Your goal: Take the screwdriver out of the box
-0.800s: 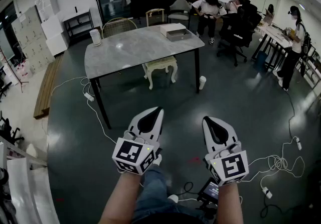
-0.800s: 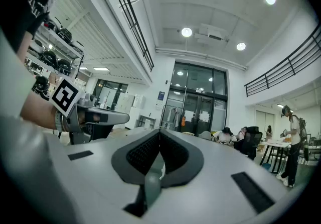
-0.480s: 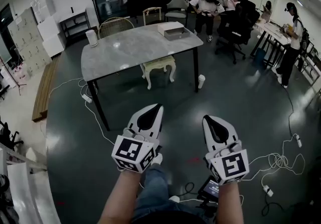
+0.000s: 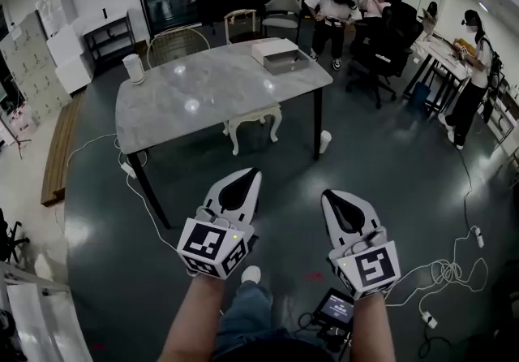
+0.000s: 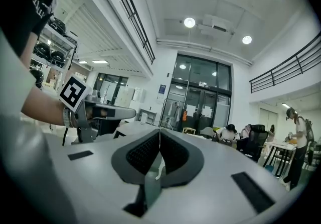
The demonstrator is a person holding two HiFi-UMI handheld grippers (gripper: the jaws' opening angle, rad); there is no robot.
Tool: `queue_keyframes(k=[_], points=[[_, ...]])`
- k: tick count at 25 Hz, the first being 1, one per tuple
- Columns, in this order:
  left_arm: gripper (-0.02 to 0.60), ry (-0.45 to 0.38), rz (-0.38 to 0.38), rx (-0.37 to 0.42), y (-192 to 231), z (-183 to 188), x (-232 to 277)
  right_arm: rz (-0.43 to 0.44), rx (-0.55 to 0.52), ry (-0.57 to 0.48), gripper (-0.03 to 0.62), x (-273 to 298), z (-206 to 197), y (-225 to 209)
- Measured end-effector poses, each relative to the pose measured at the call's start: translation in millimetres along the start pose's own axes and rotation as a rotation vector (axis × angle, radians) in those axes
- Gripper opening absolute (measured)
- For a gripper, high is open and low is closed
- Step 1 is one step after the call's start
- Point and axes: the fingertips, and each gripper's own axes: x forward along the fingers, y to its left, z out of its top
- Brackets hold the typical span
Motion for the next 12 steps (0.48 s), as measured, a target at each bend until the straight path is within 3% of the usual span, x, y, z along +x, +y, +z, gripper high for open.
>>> queue_keyframes(k=[7,12], points=[[0.012,-0.018,-0.106,-0.032,68.5,4.8,67.4,-0.051,0.001,0.036,0.026,89.5,1.7,-37.6],[0.012,-0.011,-0.135,-0.026,102.9,6.1,99.4,-0.078,0.003,0.051,0.026,128.3,4.3,-47.0]])
